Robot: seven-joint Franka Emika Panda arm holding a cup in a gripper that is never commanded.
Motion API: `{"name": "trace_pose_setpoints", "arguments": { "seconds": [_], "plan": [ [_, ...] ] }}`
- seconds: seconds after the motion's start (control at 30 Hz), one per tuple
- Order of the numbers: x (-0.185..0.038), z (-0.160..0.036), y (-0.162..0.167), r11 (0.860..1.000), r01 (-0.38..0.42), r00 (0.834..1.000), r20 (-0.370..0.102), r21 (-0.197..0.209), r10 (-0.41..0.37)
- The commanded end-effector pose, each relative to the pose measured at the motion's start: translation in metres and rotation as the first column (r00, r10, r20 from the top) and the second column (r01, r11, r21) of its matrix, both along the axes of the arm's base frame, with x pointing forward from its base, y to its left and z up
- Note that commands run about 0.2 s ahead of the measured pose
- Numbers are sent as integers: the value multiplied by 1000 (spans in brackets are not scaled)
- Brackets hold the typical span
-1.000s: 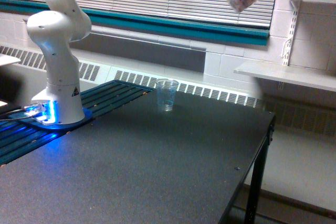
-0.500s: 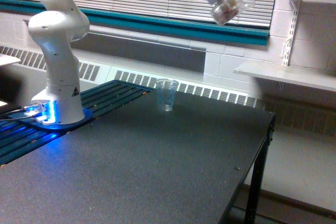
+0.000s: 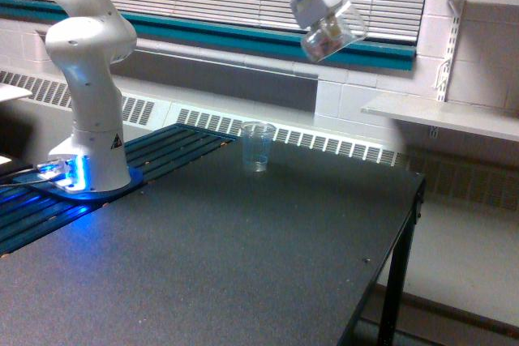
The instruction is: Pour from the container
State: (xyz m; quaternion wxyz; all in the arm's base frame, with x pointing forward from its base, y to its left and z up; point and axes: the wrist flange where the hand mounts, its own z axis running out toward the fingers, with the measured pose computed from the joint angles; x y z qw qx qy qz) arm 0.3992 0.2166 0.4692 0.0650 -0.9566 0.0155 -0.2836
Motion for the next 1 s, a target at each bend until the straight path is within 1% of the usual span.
{"name": "trace_pose_setpoints", "arguments": {
  "seconds": [0.03, 0.17, 0.33, 0.4, 0.5, 0.6, 0.77, 1.0],
  "plan": [
    [-24, -11, 12, 998, -62, 998, -18, -33, 62],
    [-38, -24, 13, 996, -78, 996, -47, -43, 77],
    [-54, -37, 12, 995, -83, 994, -70, -45, 80],
    [-62, -42, 13, 995, -90, 993, -77, -54, 86],
    [-73, -51, 11, 995, -91, 991, -100, -48, 86],
    [-82, -57, 8, 995, -86, 990, -113, -49, 80],
    [-100, -73, 7, 994, -99, 985, -151, -55, 90],
    [-116, -86, 9, 992, -105, 979, -179, -65, 92]
  ]
}}
